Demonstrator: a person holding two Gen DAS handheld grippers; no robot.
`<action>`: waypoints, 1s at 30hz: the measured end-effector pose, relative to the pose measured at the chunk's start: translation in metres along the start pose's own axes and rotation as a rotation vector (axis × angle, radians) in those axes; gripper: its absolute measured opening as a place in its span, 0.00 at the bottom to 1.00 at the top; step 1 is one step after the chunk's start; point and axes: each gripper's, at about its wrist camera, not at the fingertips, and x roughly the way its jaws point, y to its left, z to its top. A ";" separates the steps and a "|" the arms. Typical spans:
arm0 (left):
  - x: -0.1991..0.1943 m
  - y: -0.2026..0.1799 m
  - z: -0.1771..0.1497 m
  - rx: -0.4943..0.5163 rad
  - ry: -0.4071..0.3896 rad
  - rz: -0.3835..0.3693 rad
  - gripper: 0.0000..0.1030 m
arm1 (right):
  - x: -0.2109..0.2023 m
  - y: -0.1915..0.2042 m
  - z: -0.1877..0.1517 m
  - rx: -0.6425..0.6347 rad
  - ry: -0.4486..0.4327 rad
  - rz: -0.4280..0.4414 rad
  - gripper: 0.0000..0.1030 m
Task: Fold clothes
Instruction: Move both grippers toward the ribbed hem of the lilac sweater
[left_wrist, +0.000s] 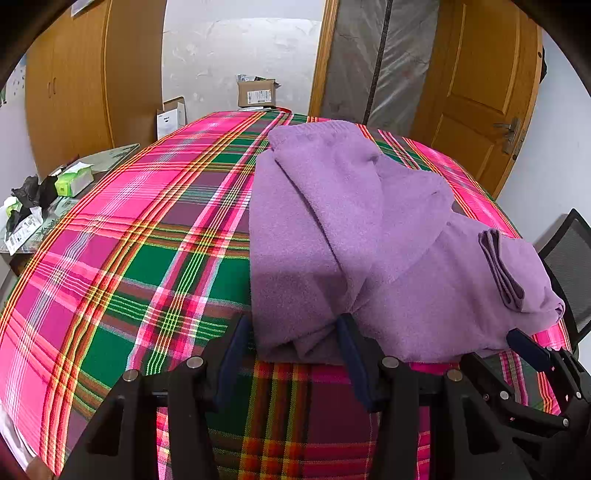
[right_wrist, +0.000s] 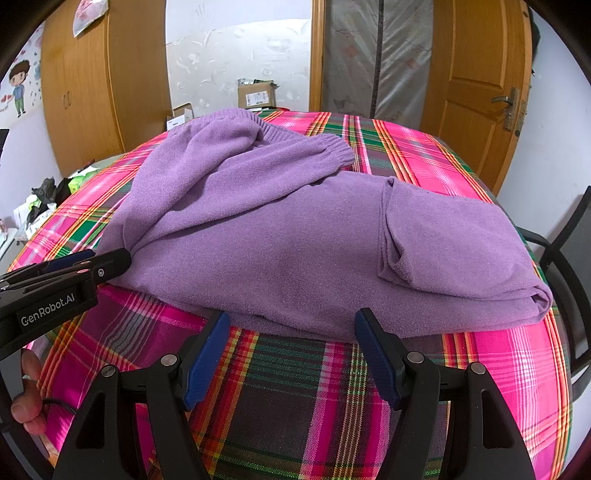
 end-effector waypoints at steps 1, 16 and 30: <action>0.000 0.000 0.000 0.000 0.000 0.000 0.49 | 0.000 0.000 0.000 0.000 0.000 0.000 0.70; -0.001 0.000 -0.003 0.010 -0.005 0.003 0.49 | -0.001 0.000 0.000 -0.004 0.011 0.012 0.71; -0.026 0.032 0.023 0.009 0.063 -0.251 0.49 | -0.001 -0.023 0.014 0.011 0.058 0.206 0.64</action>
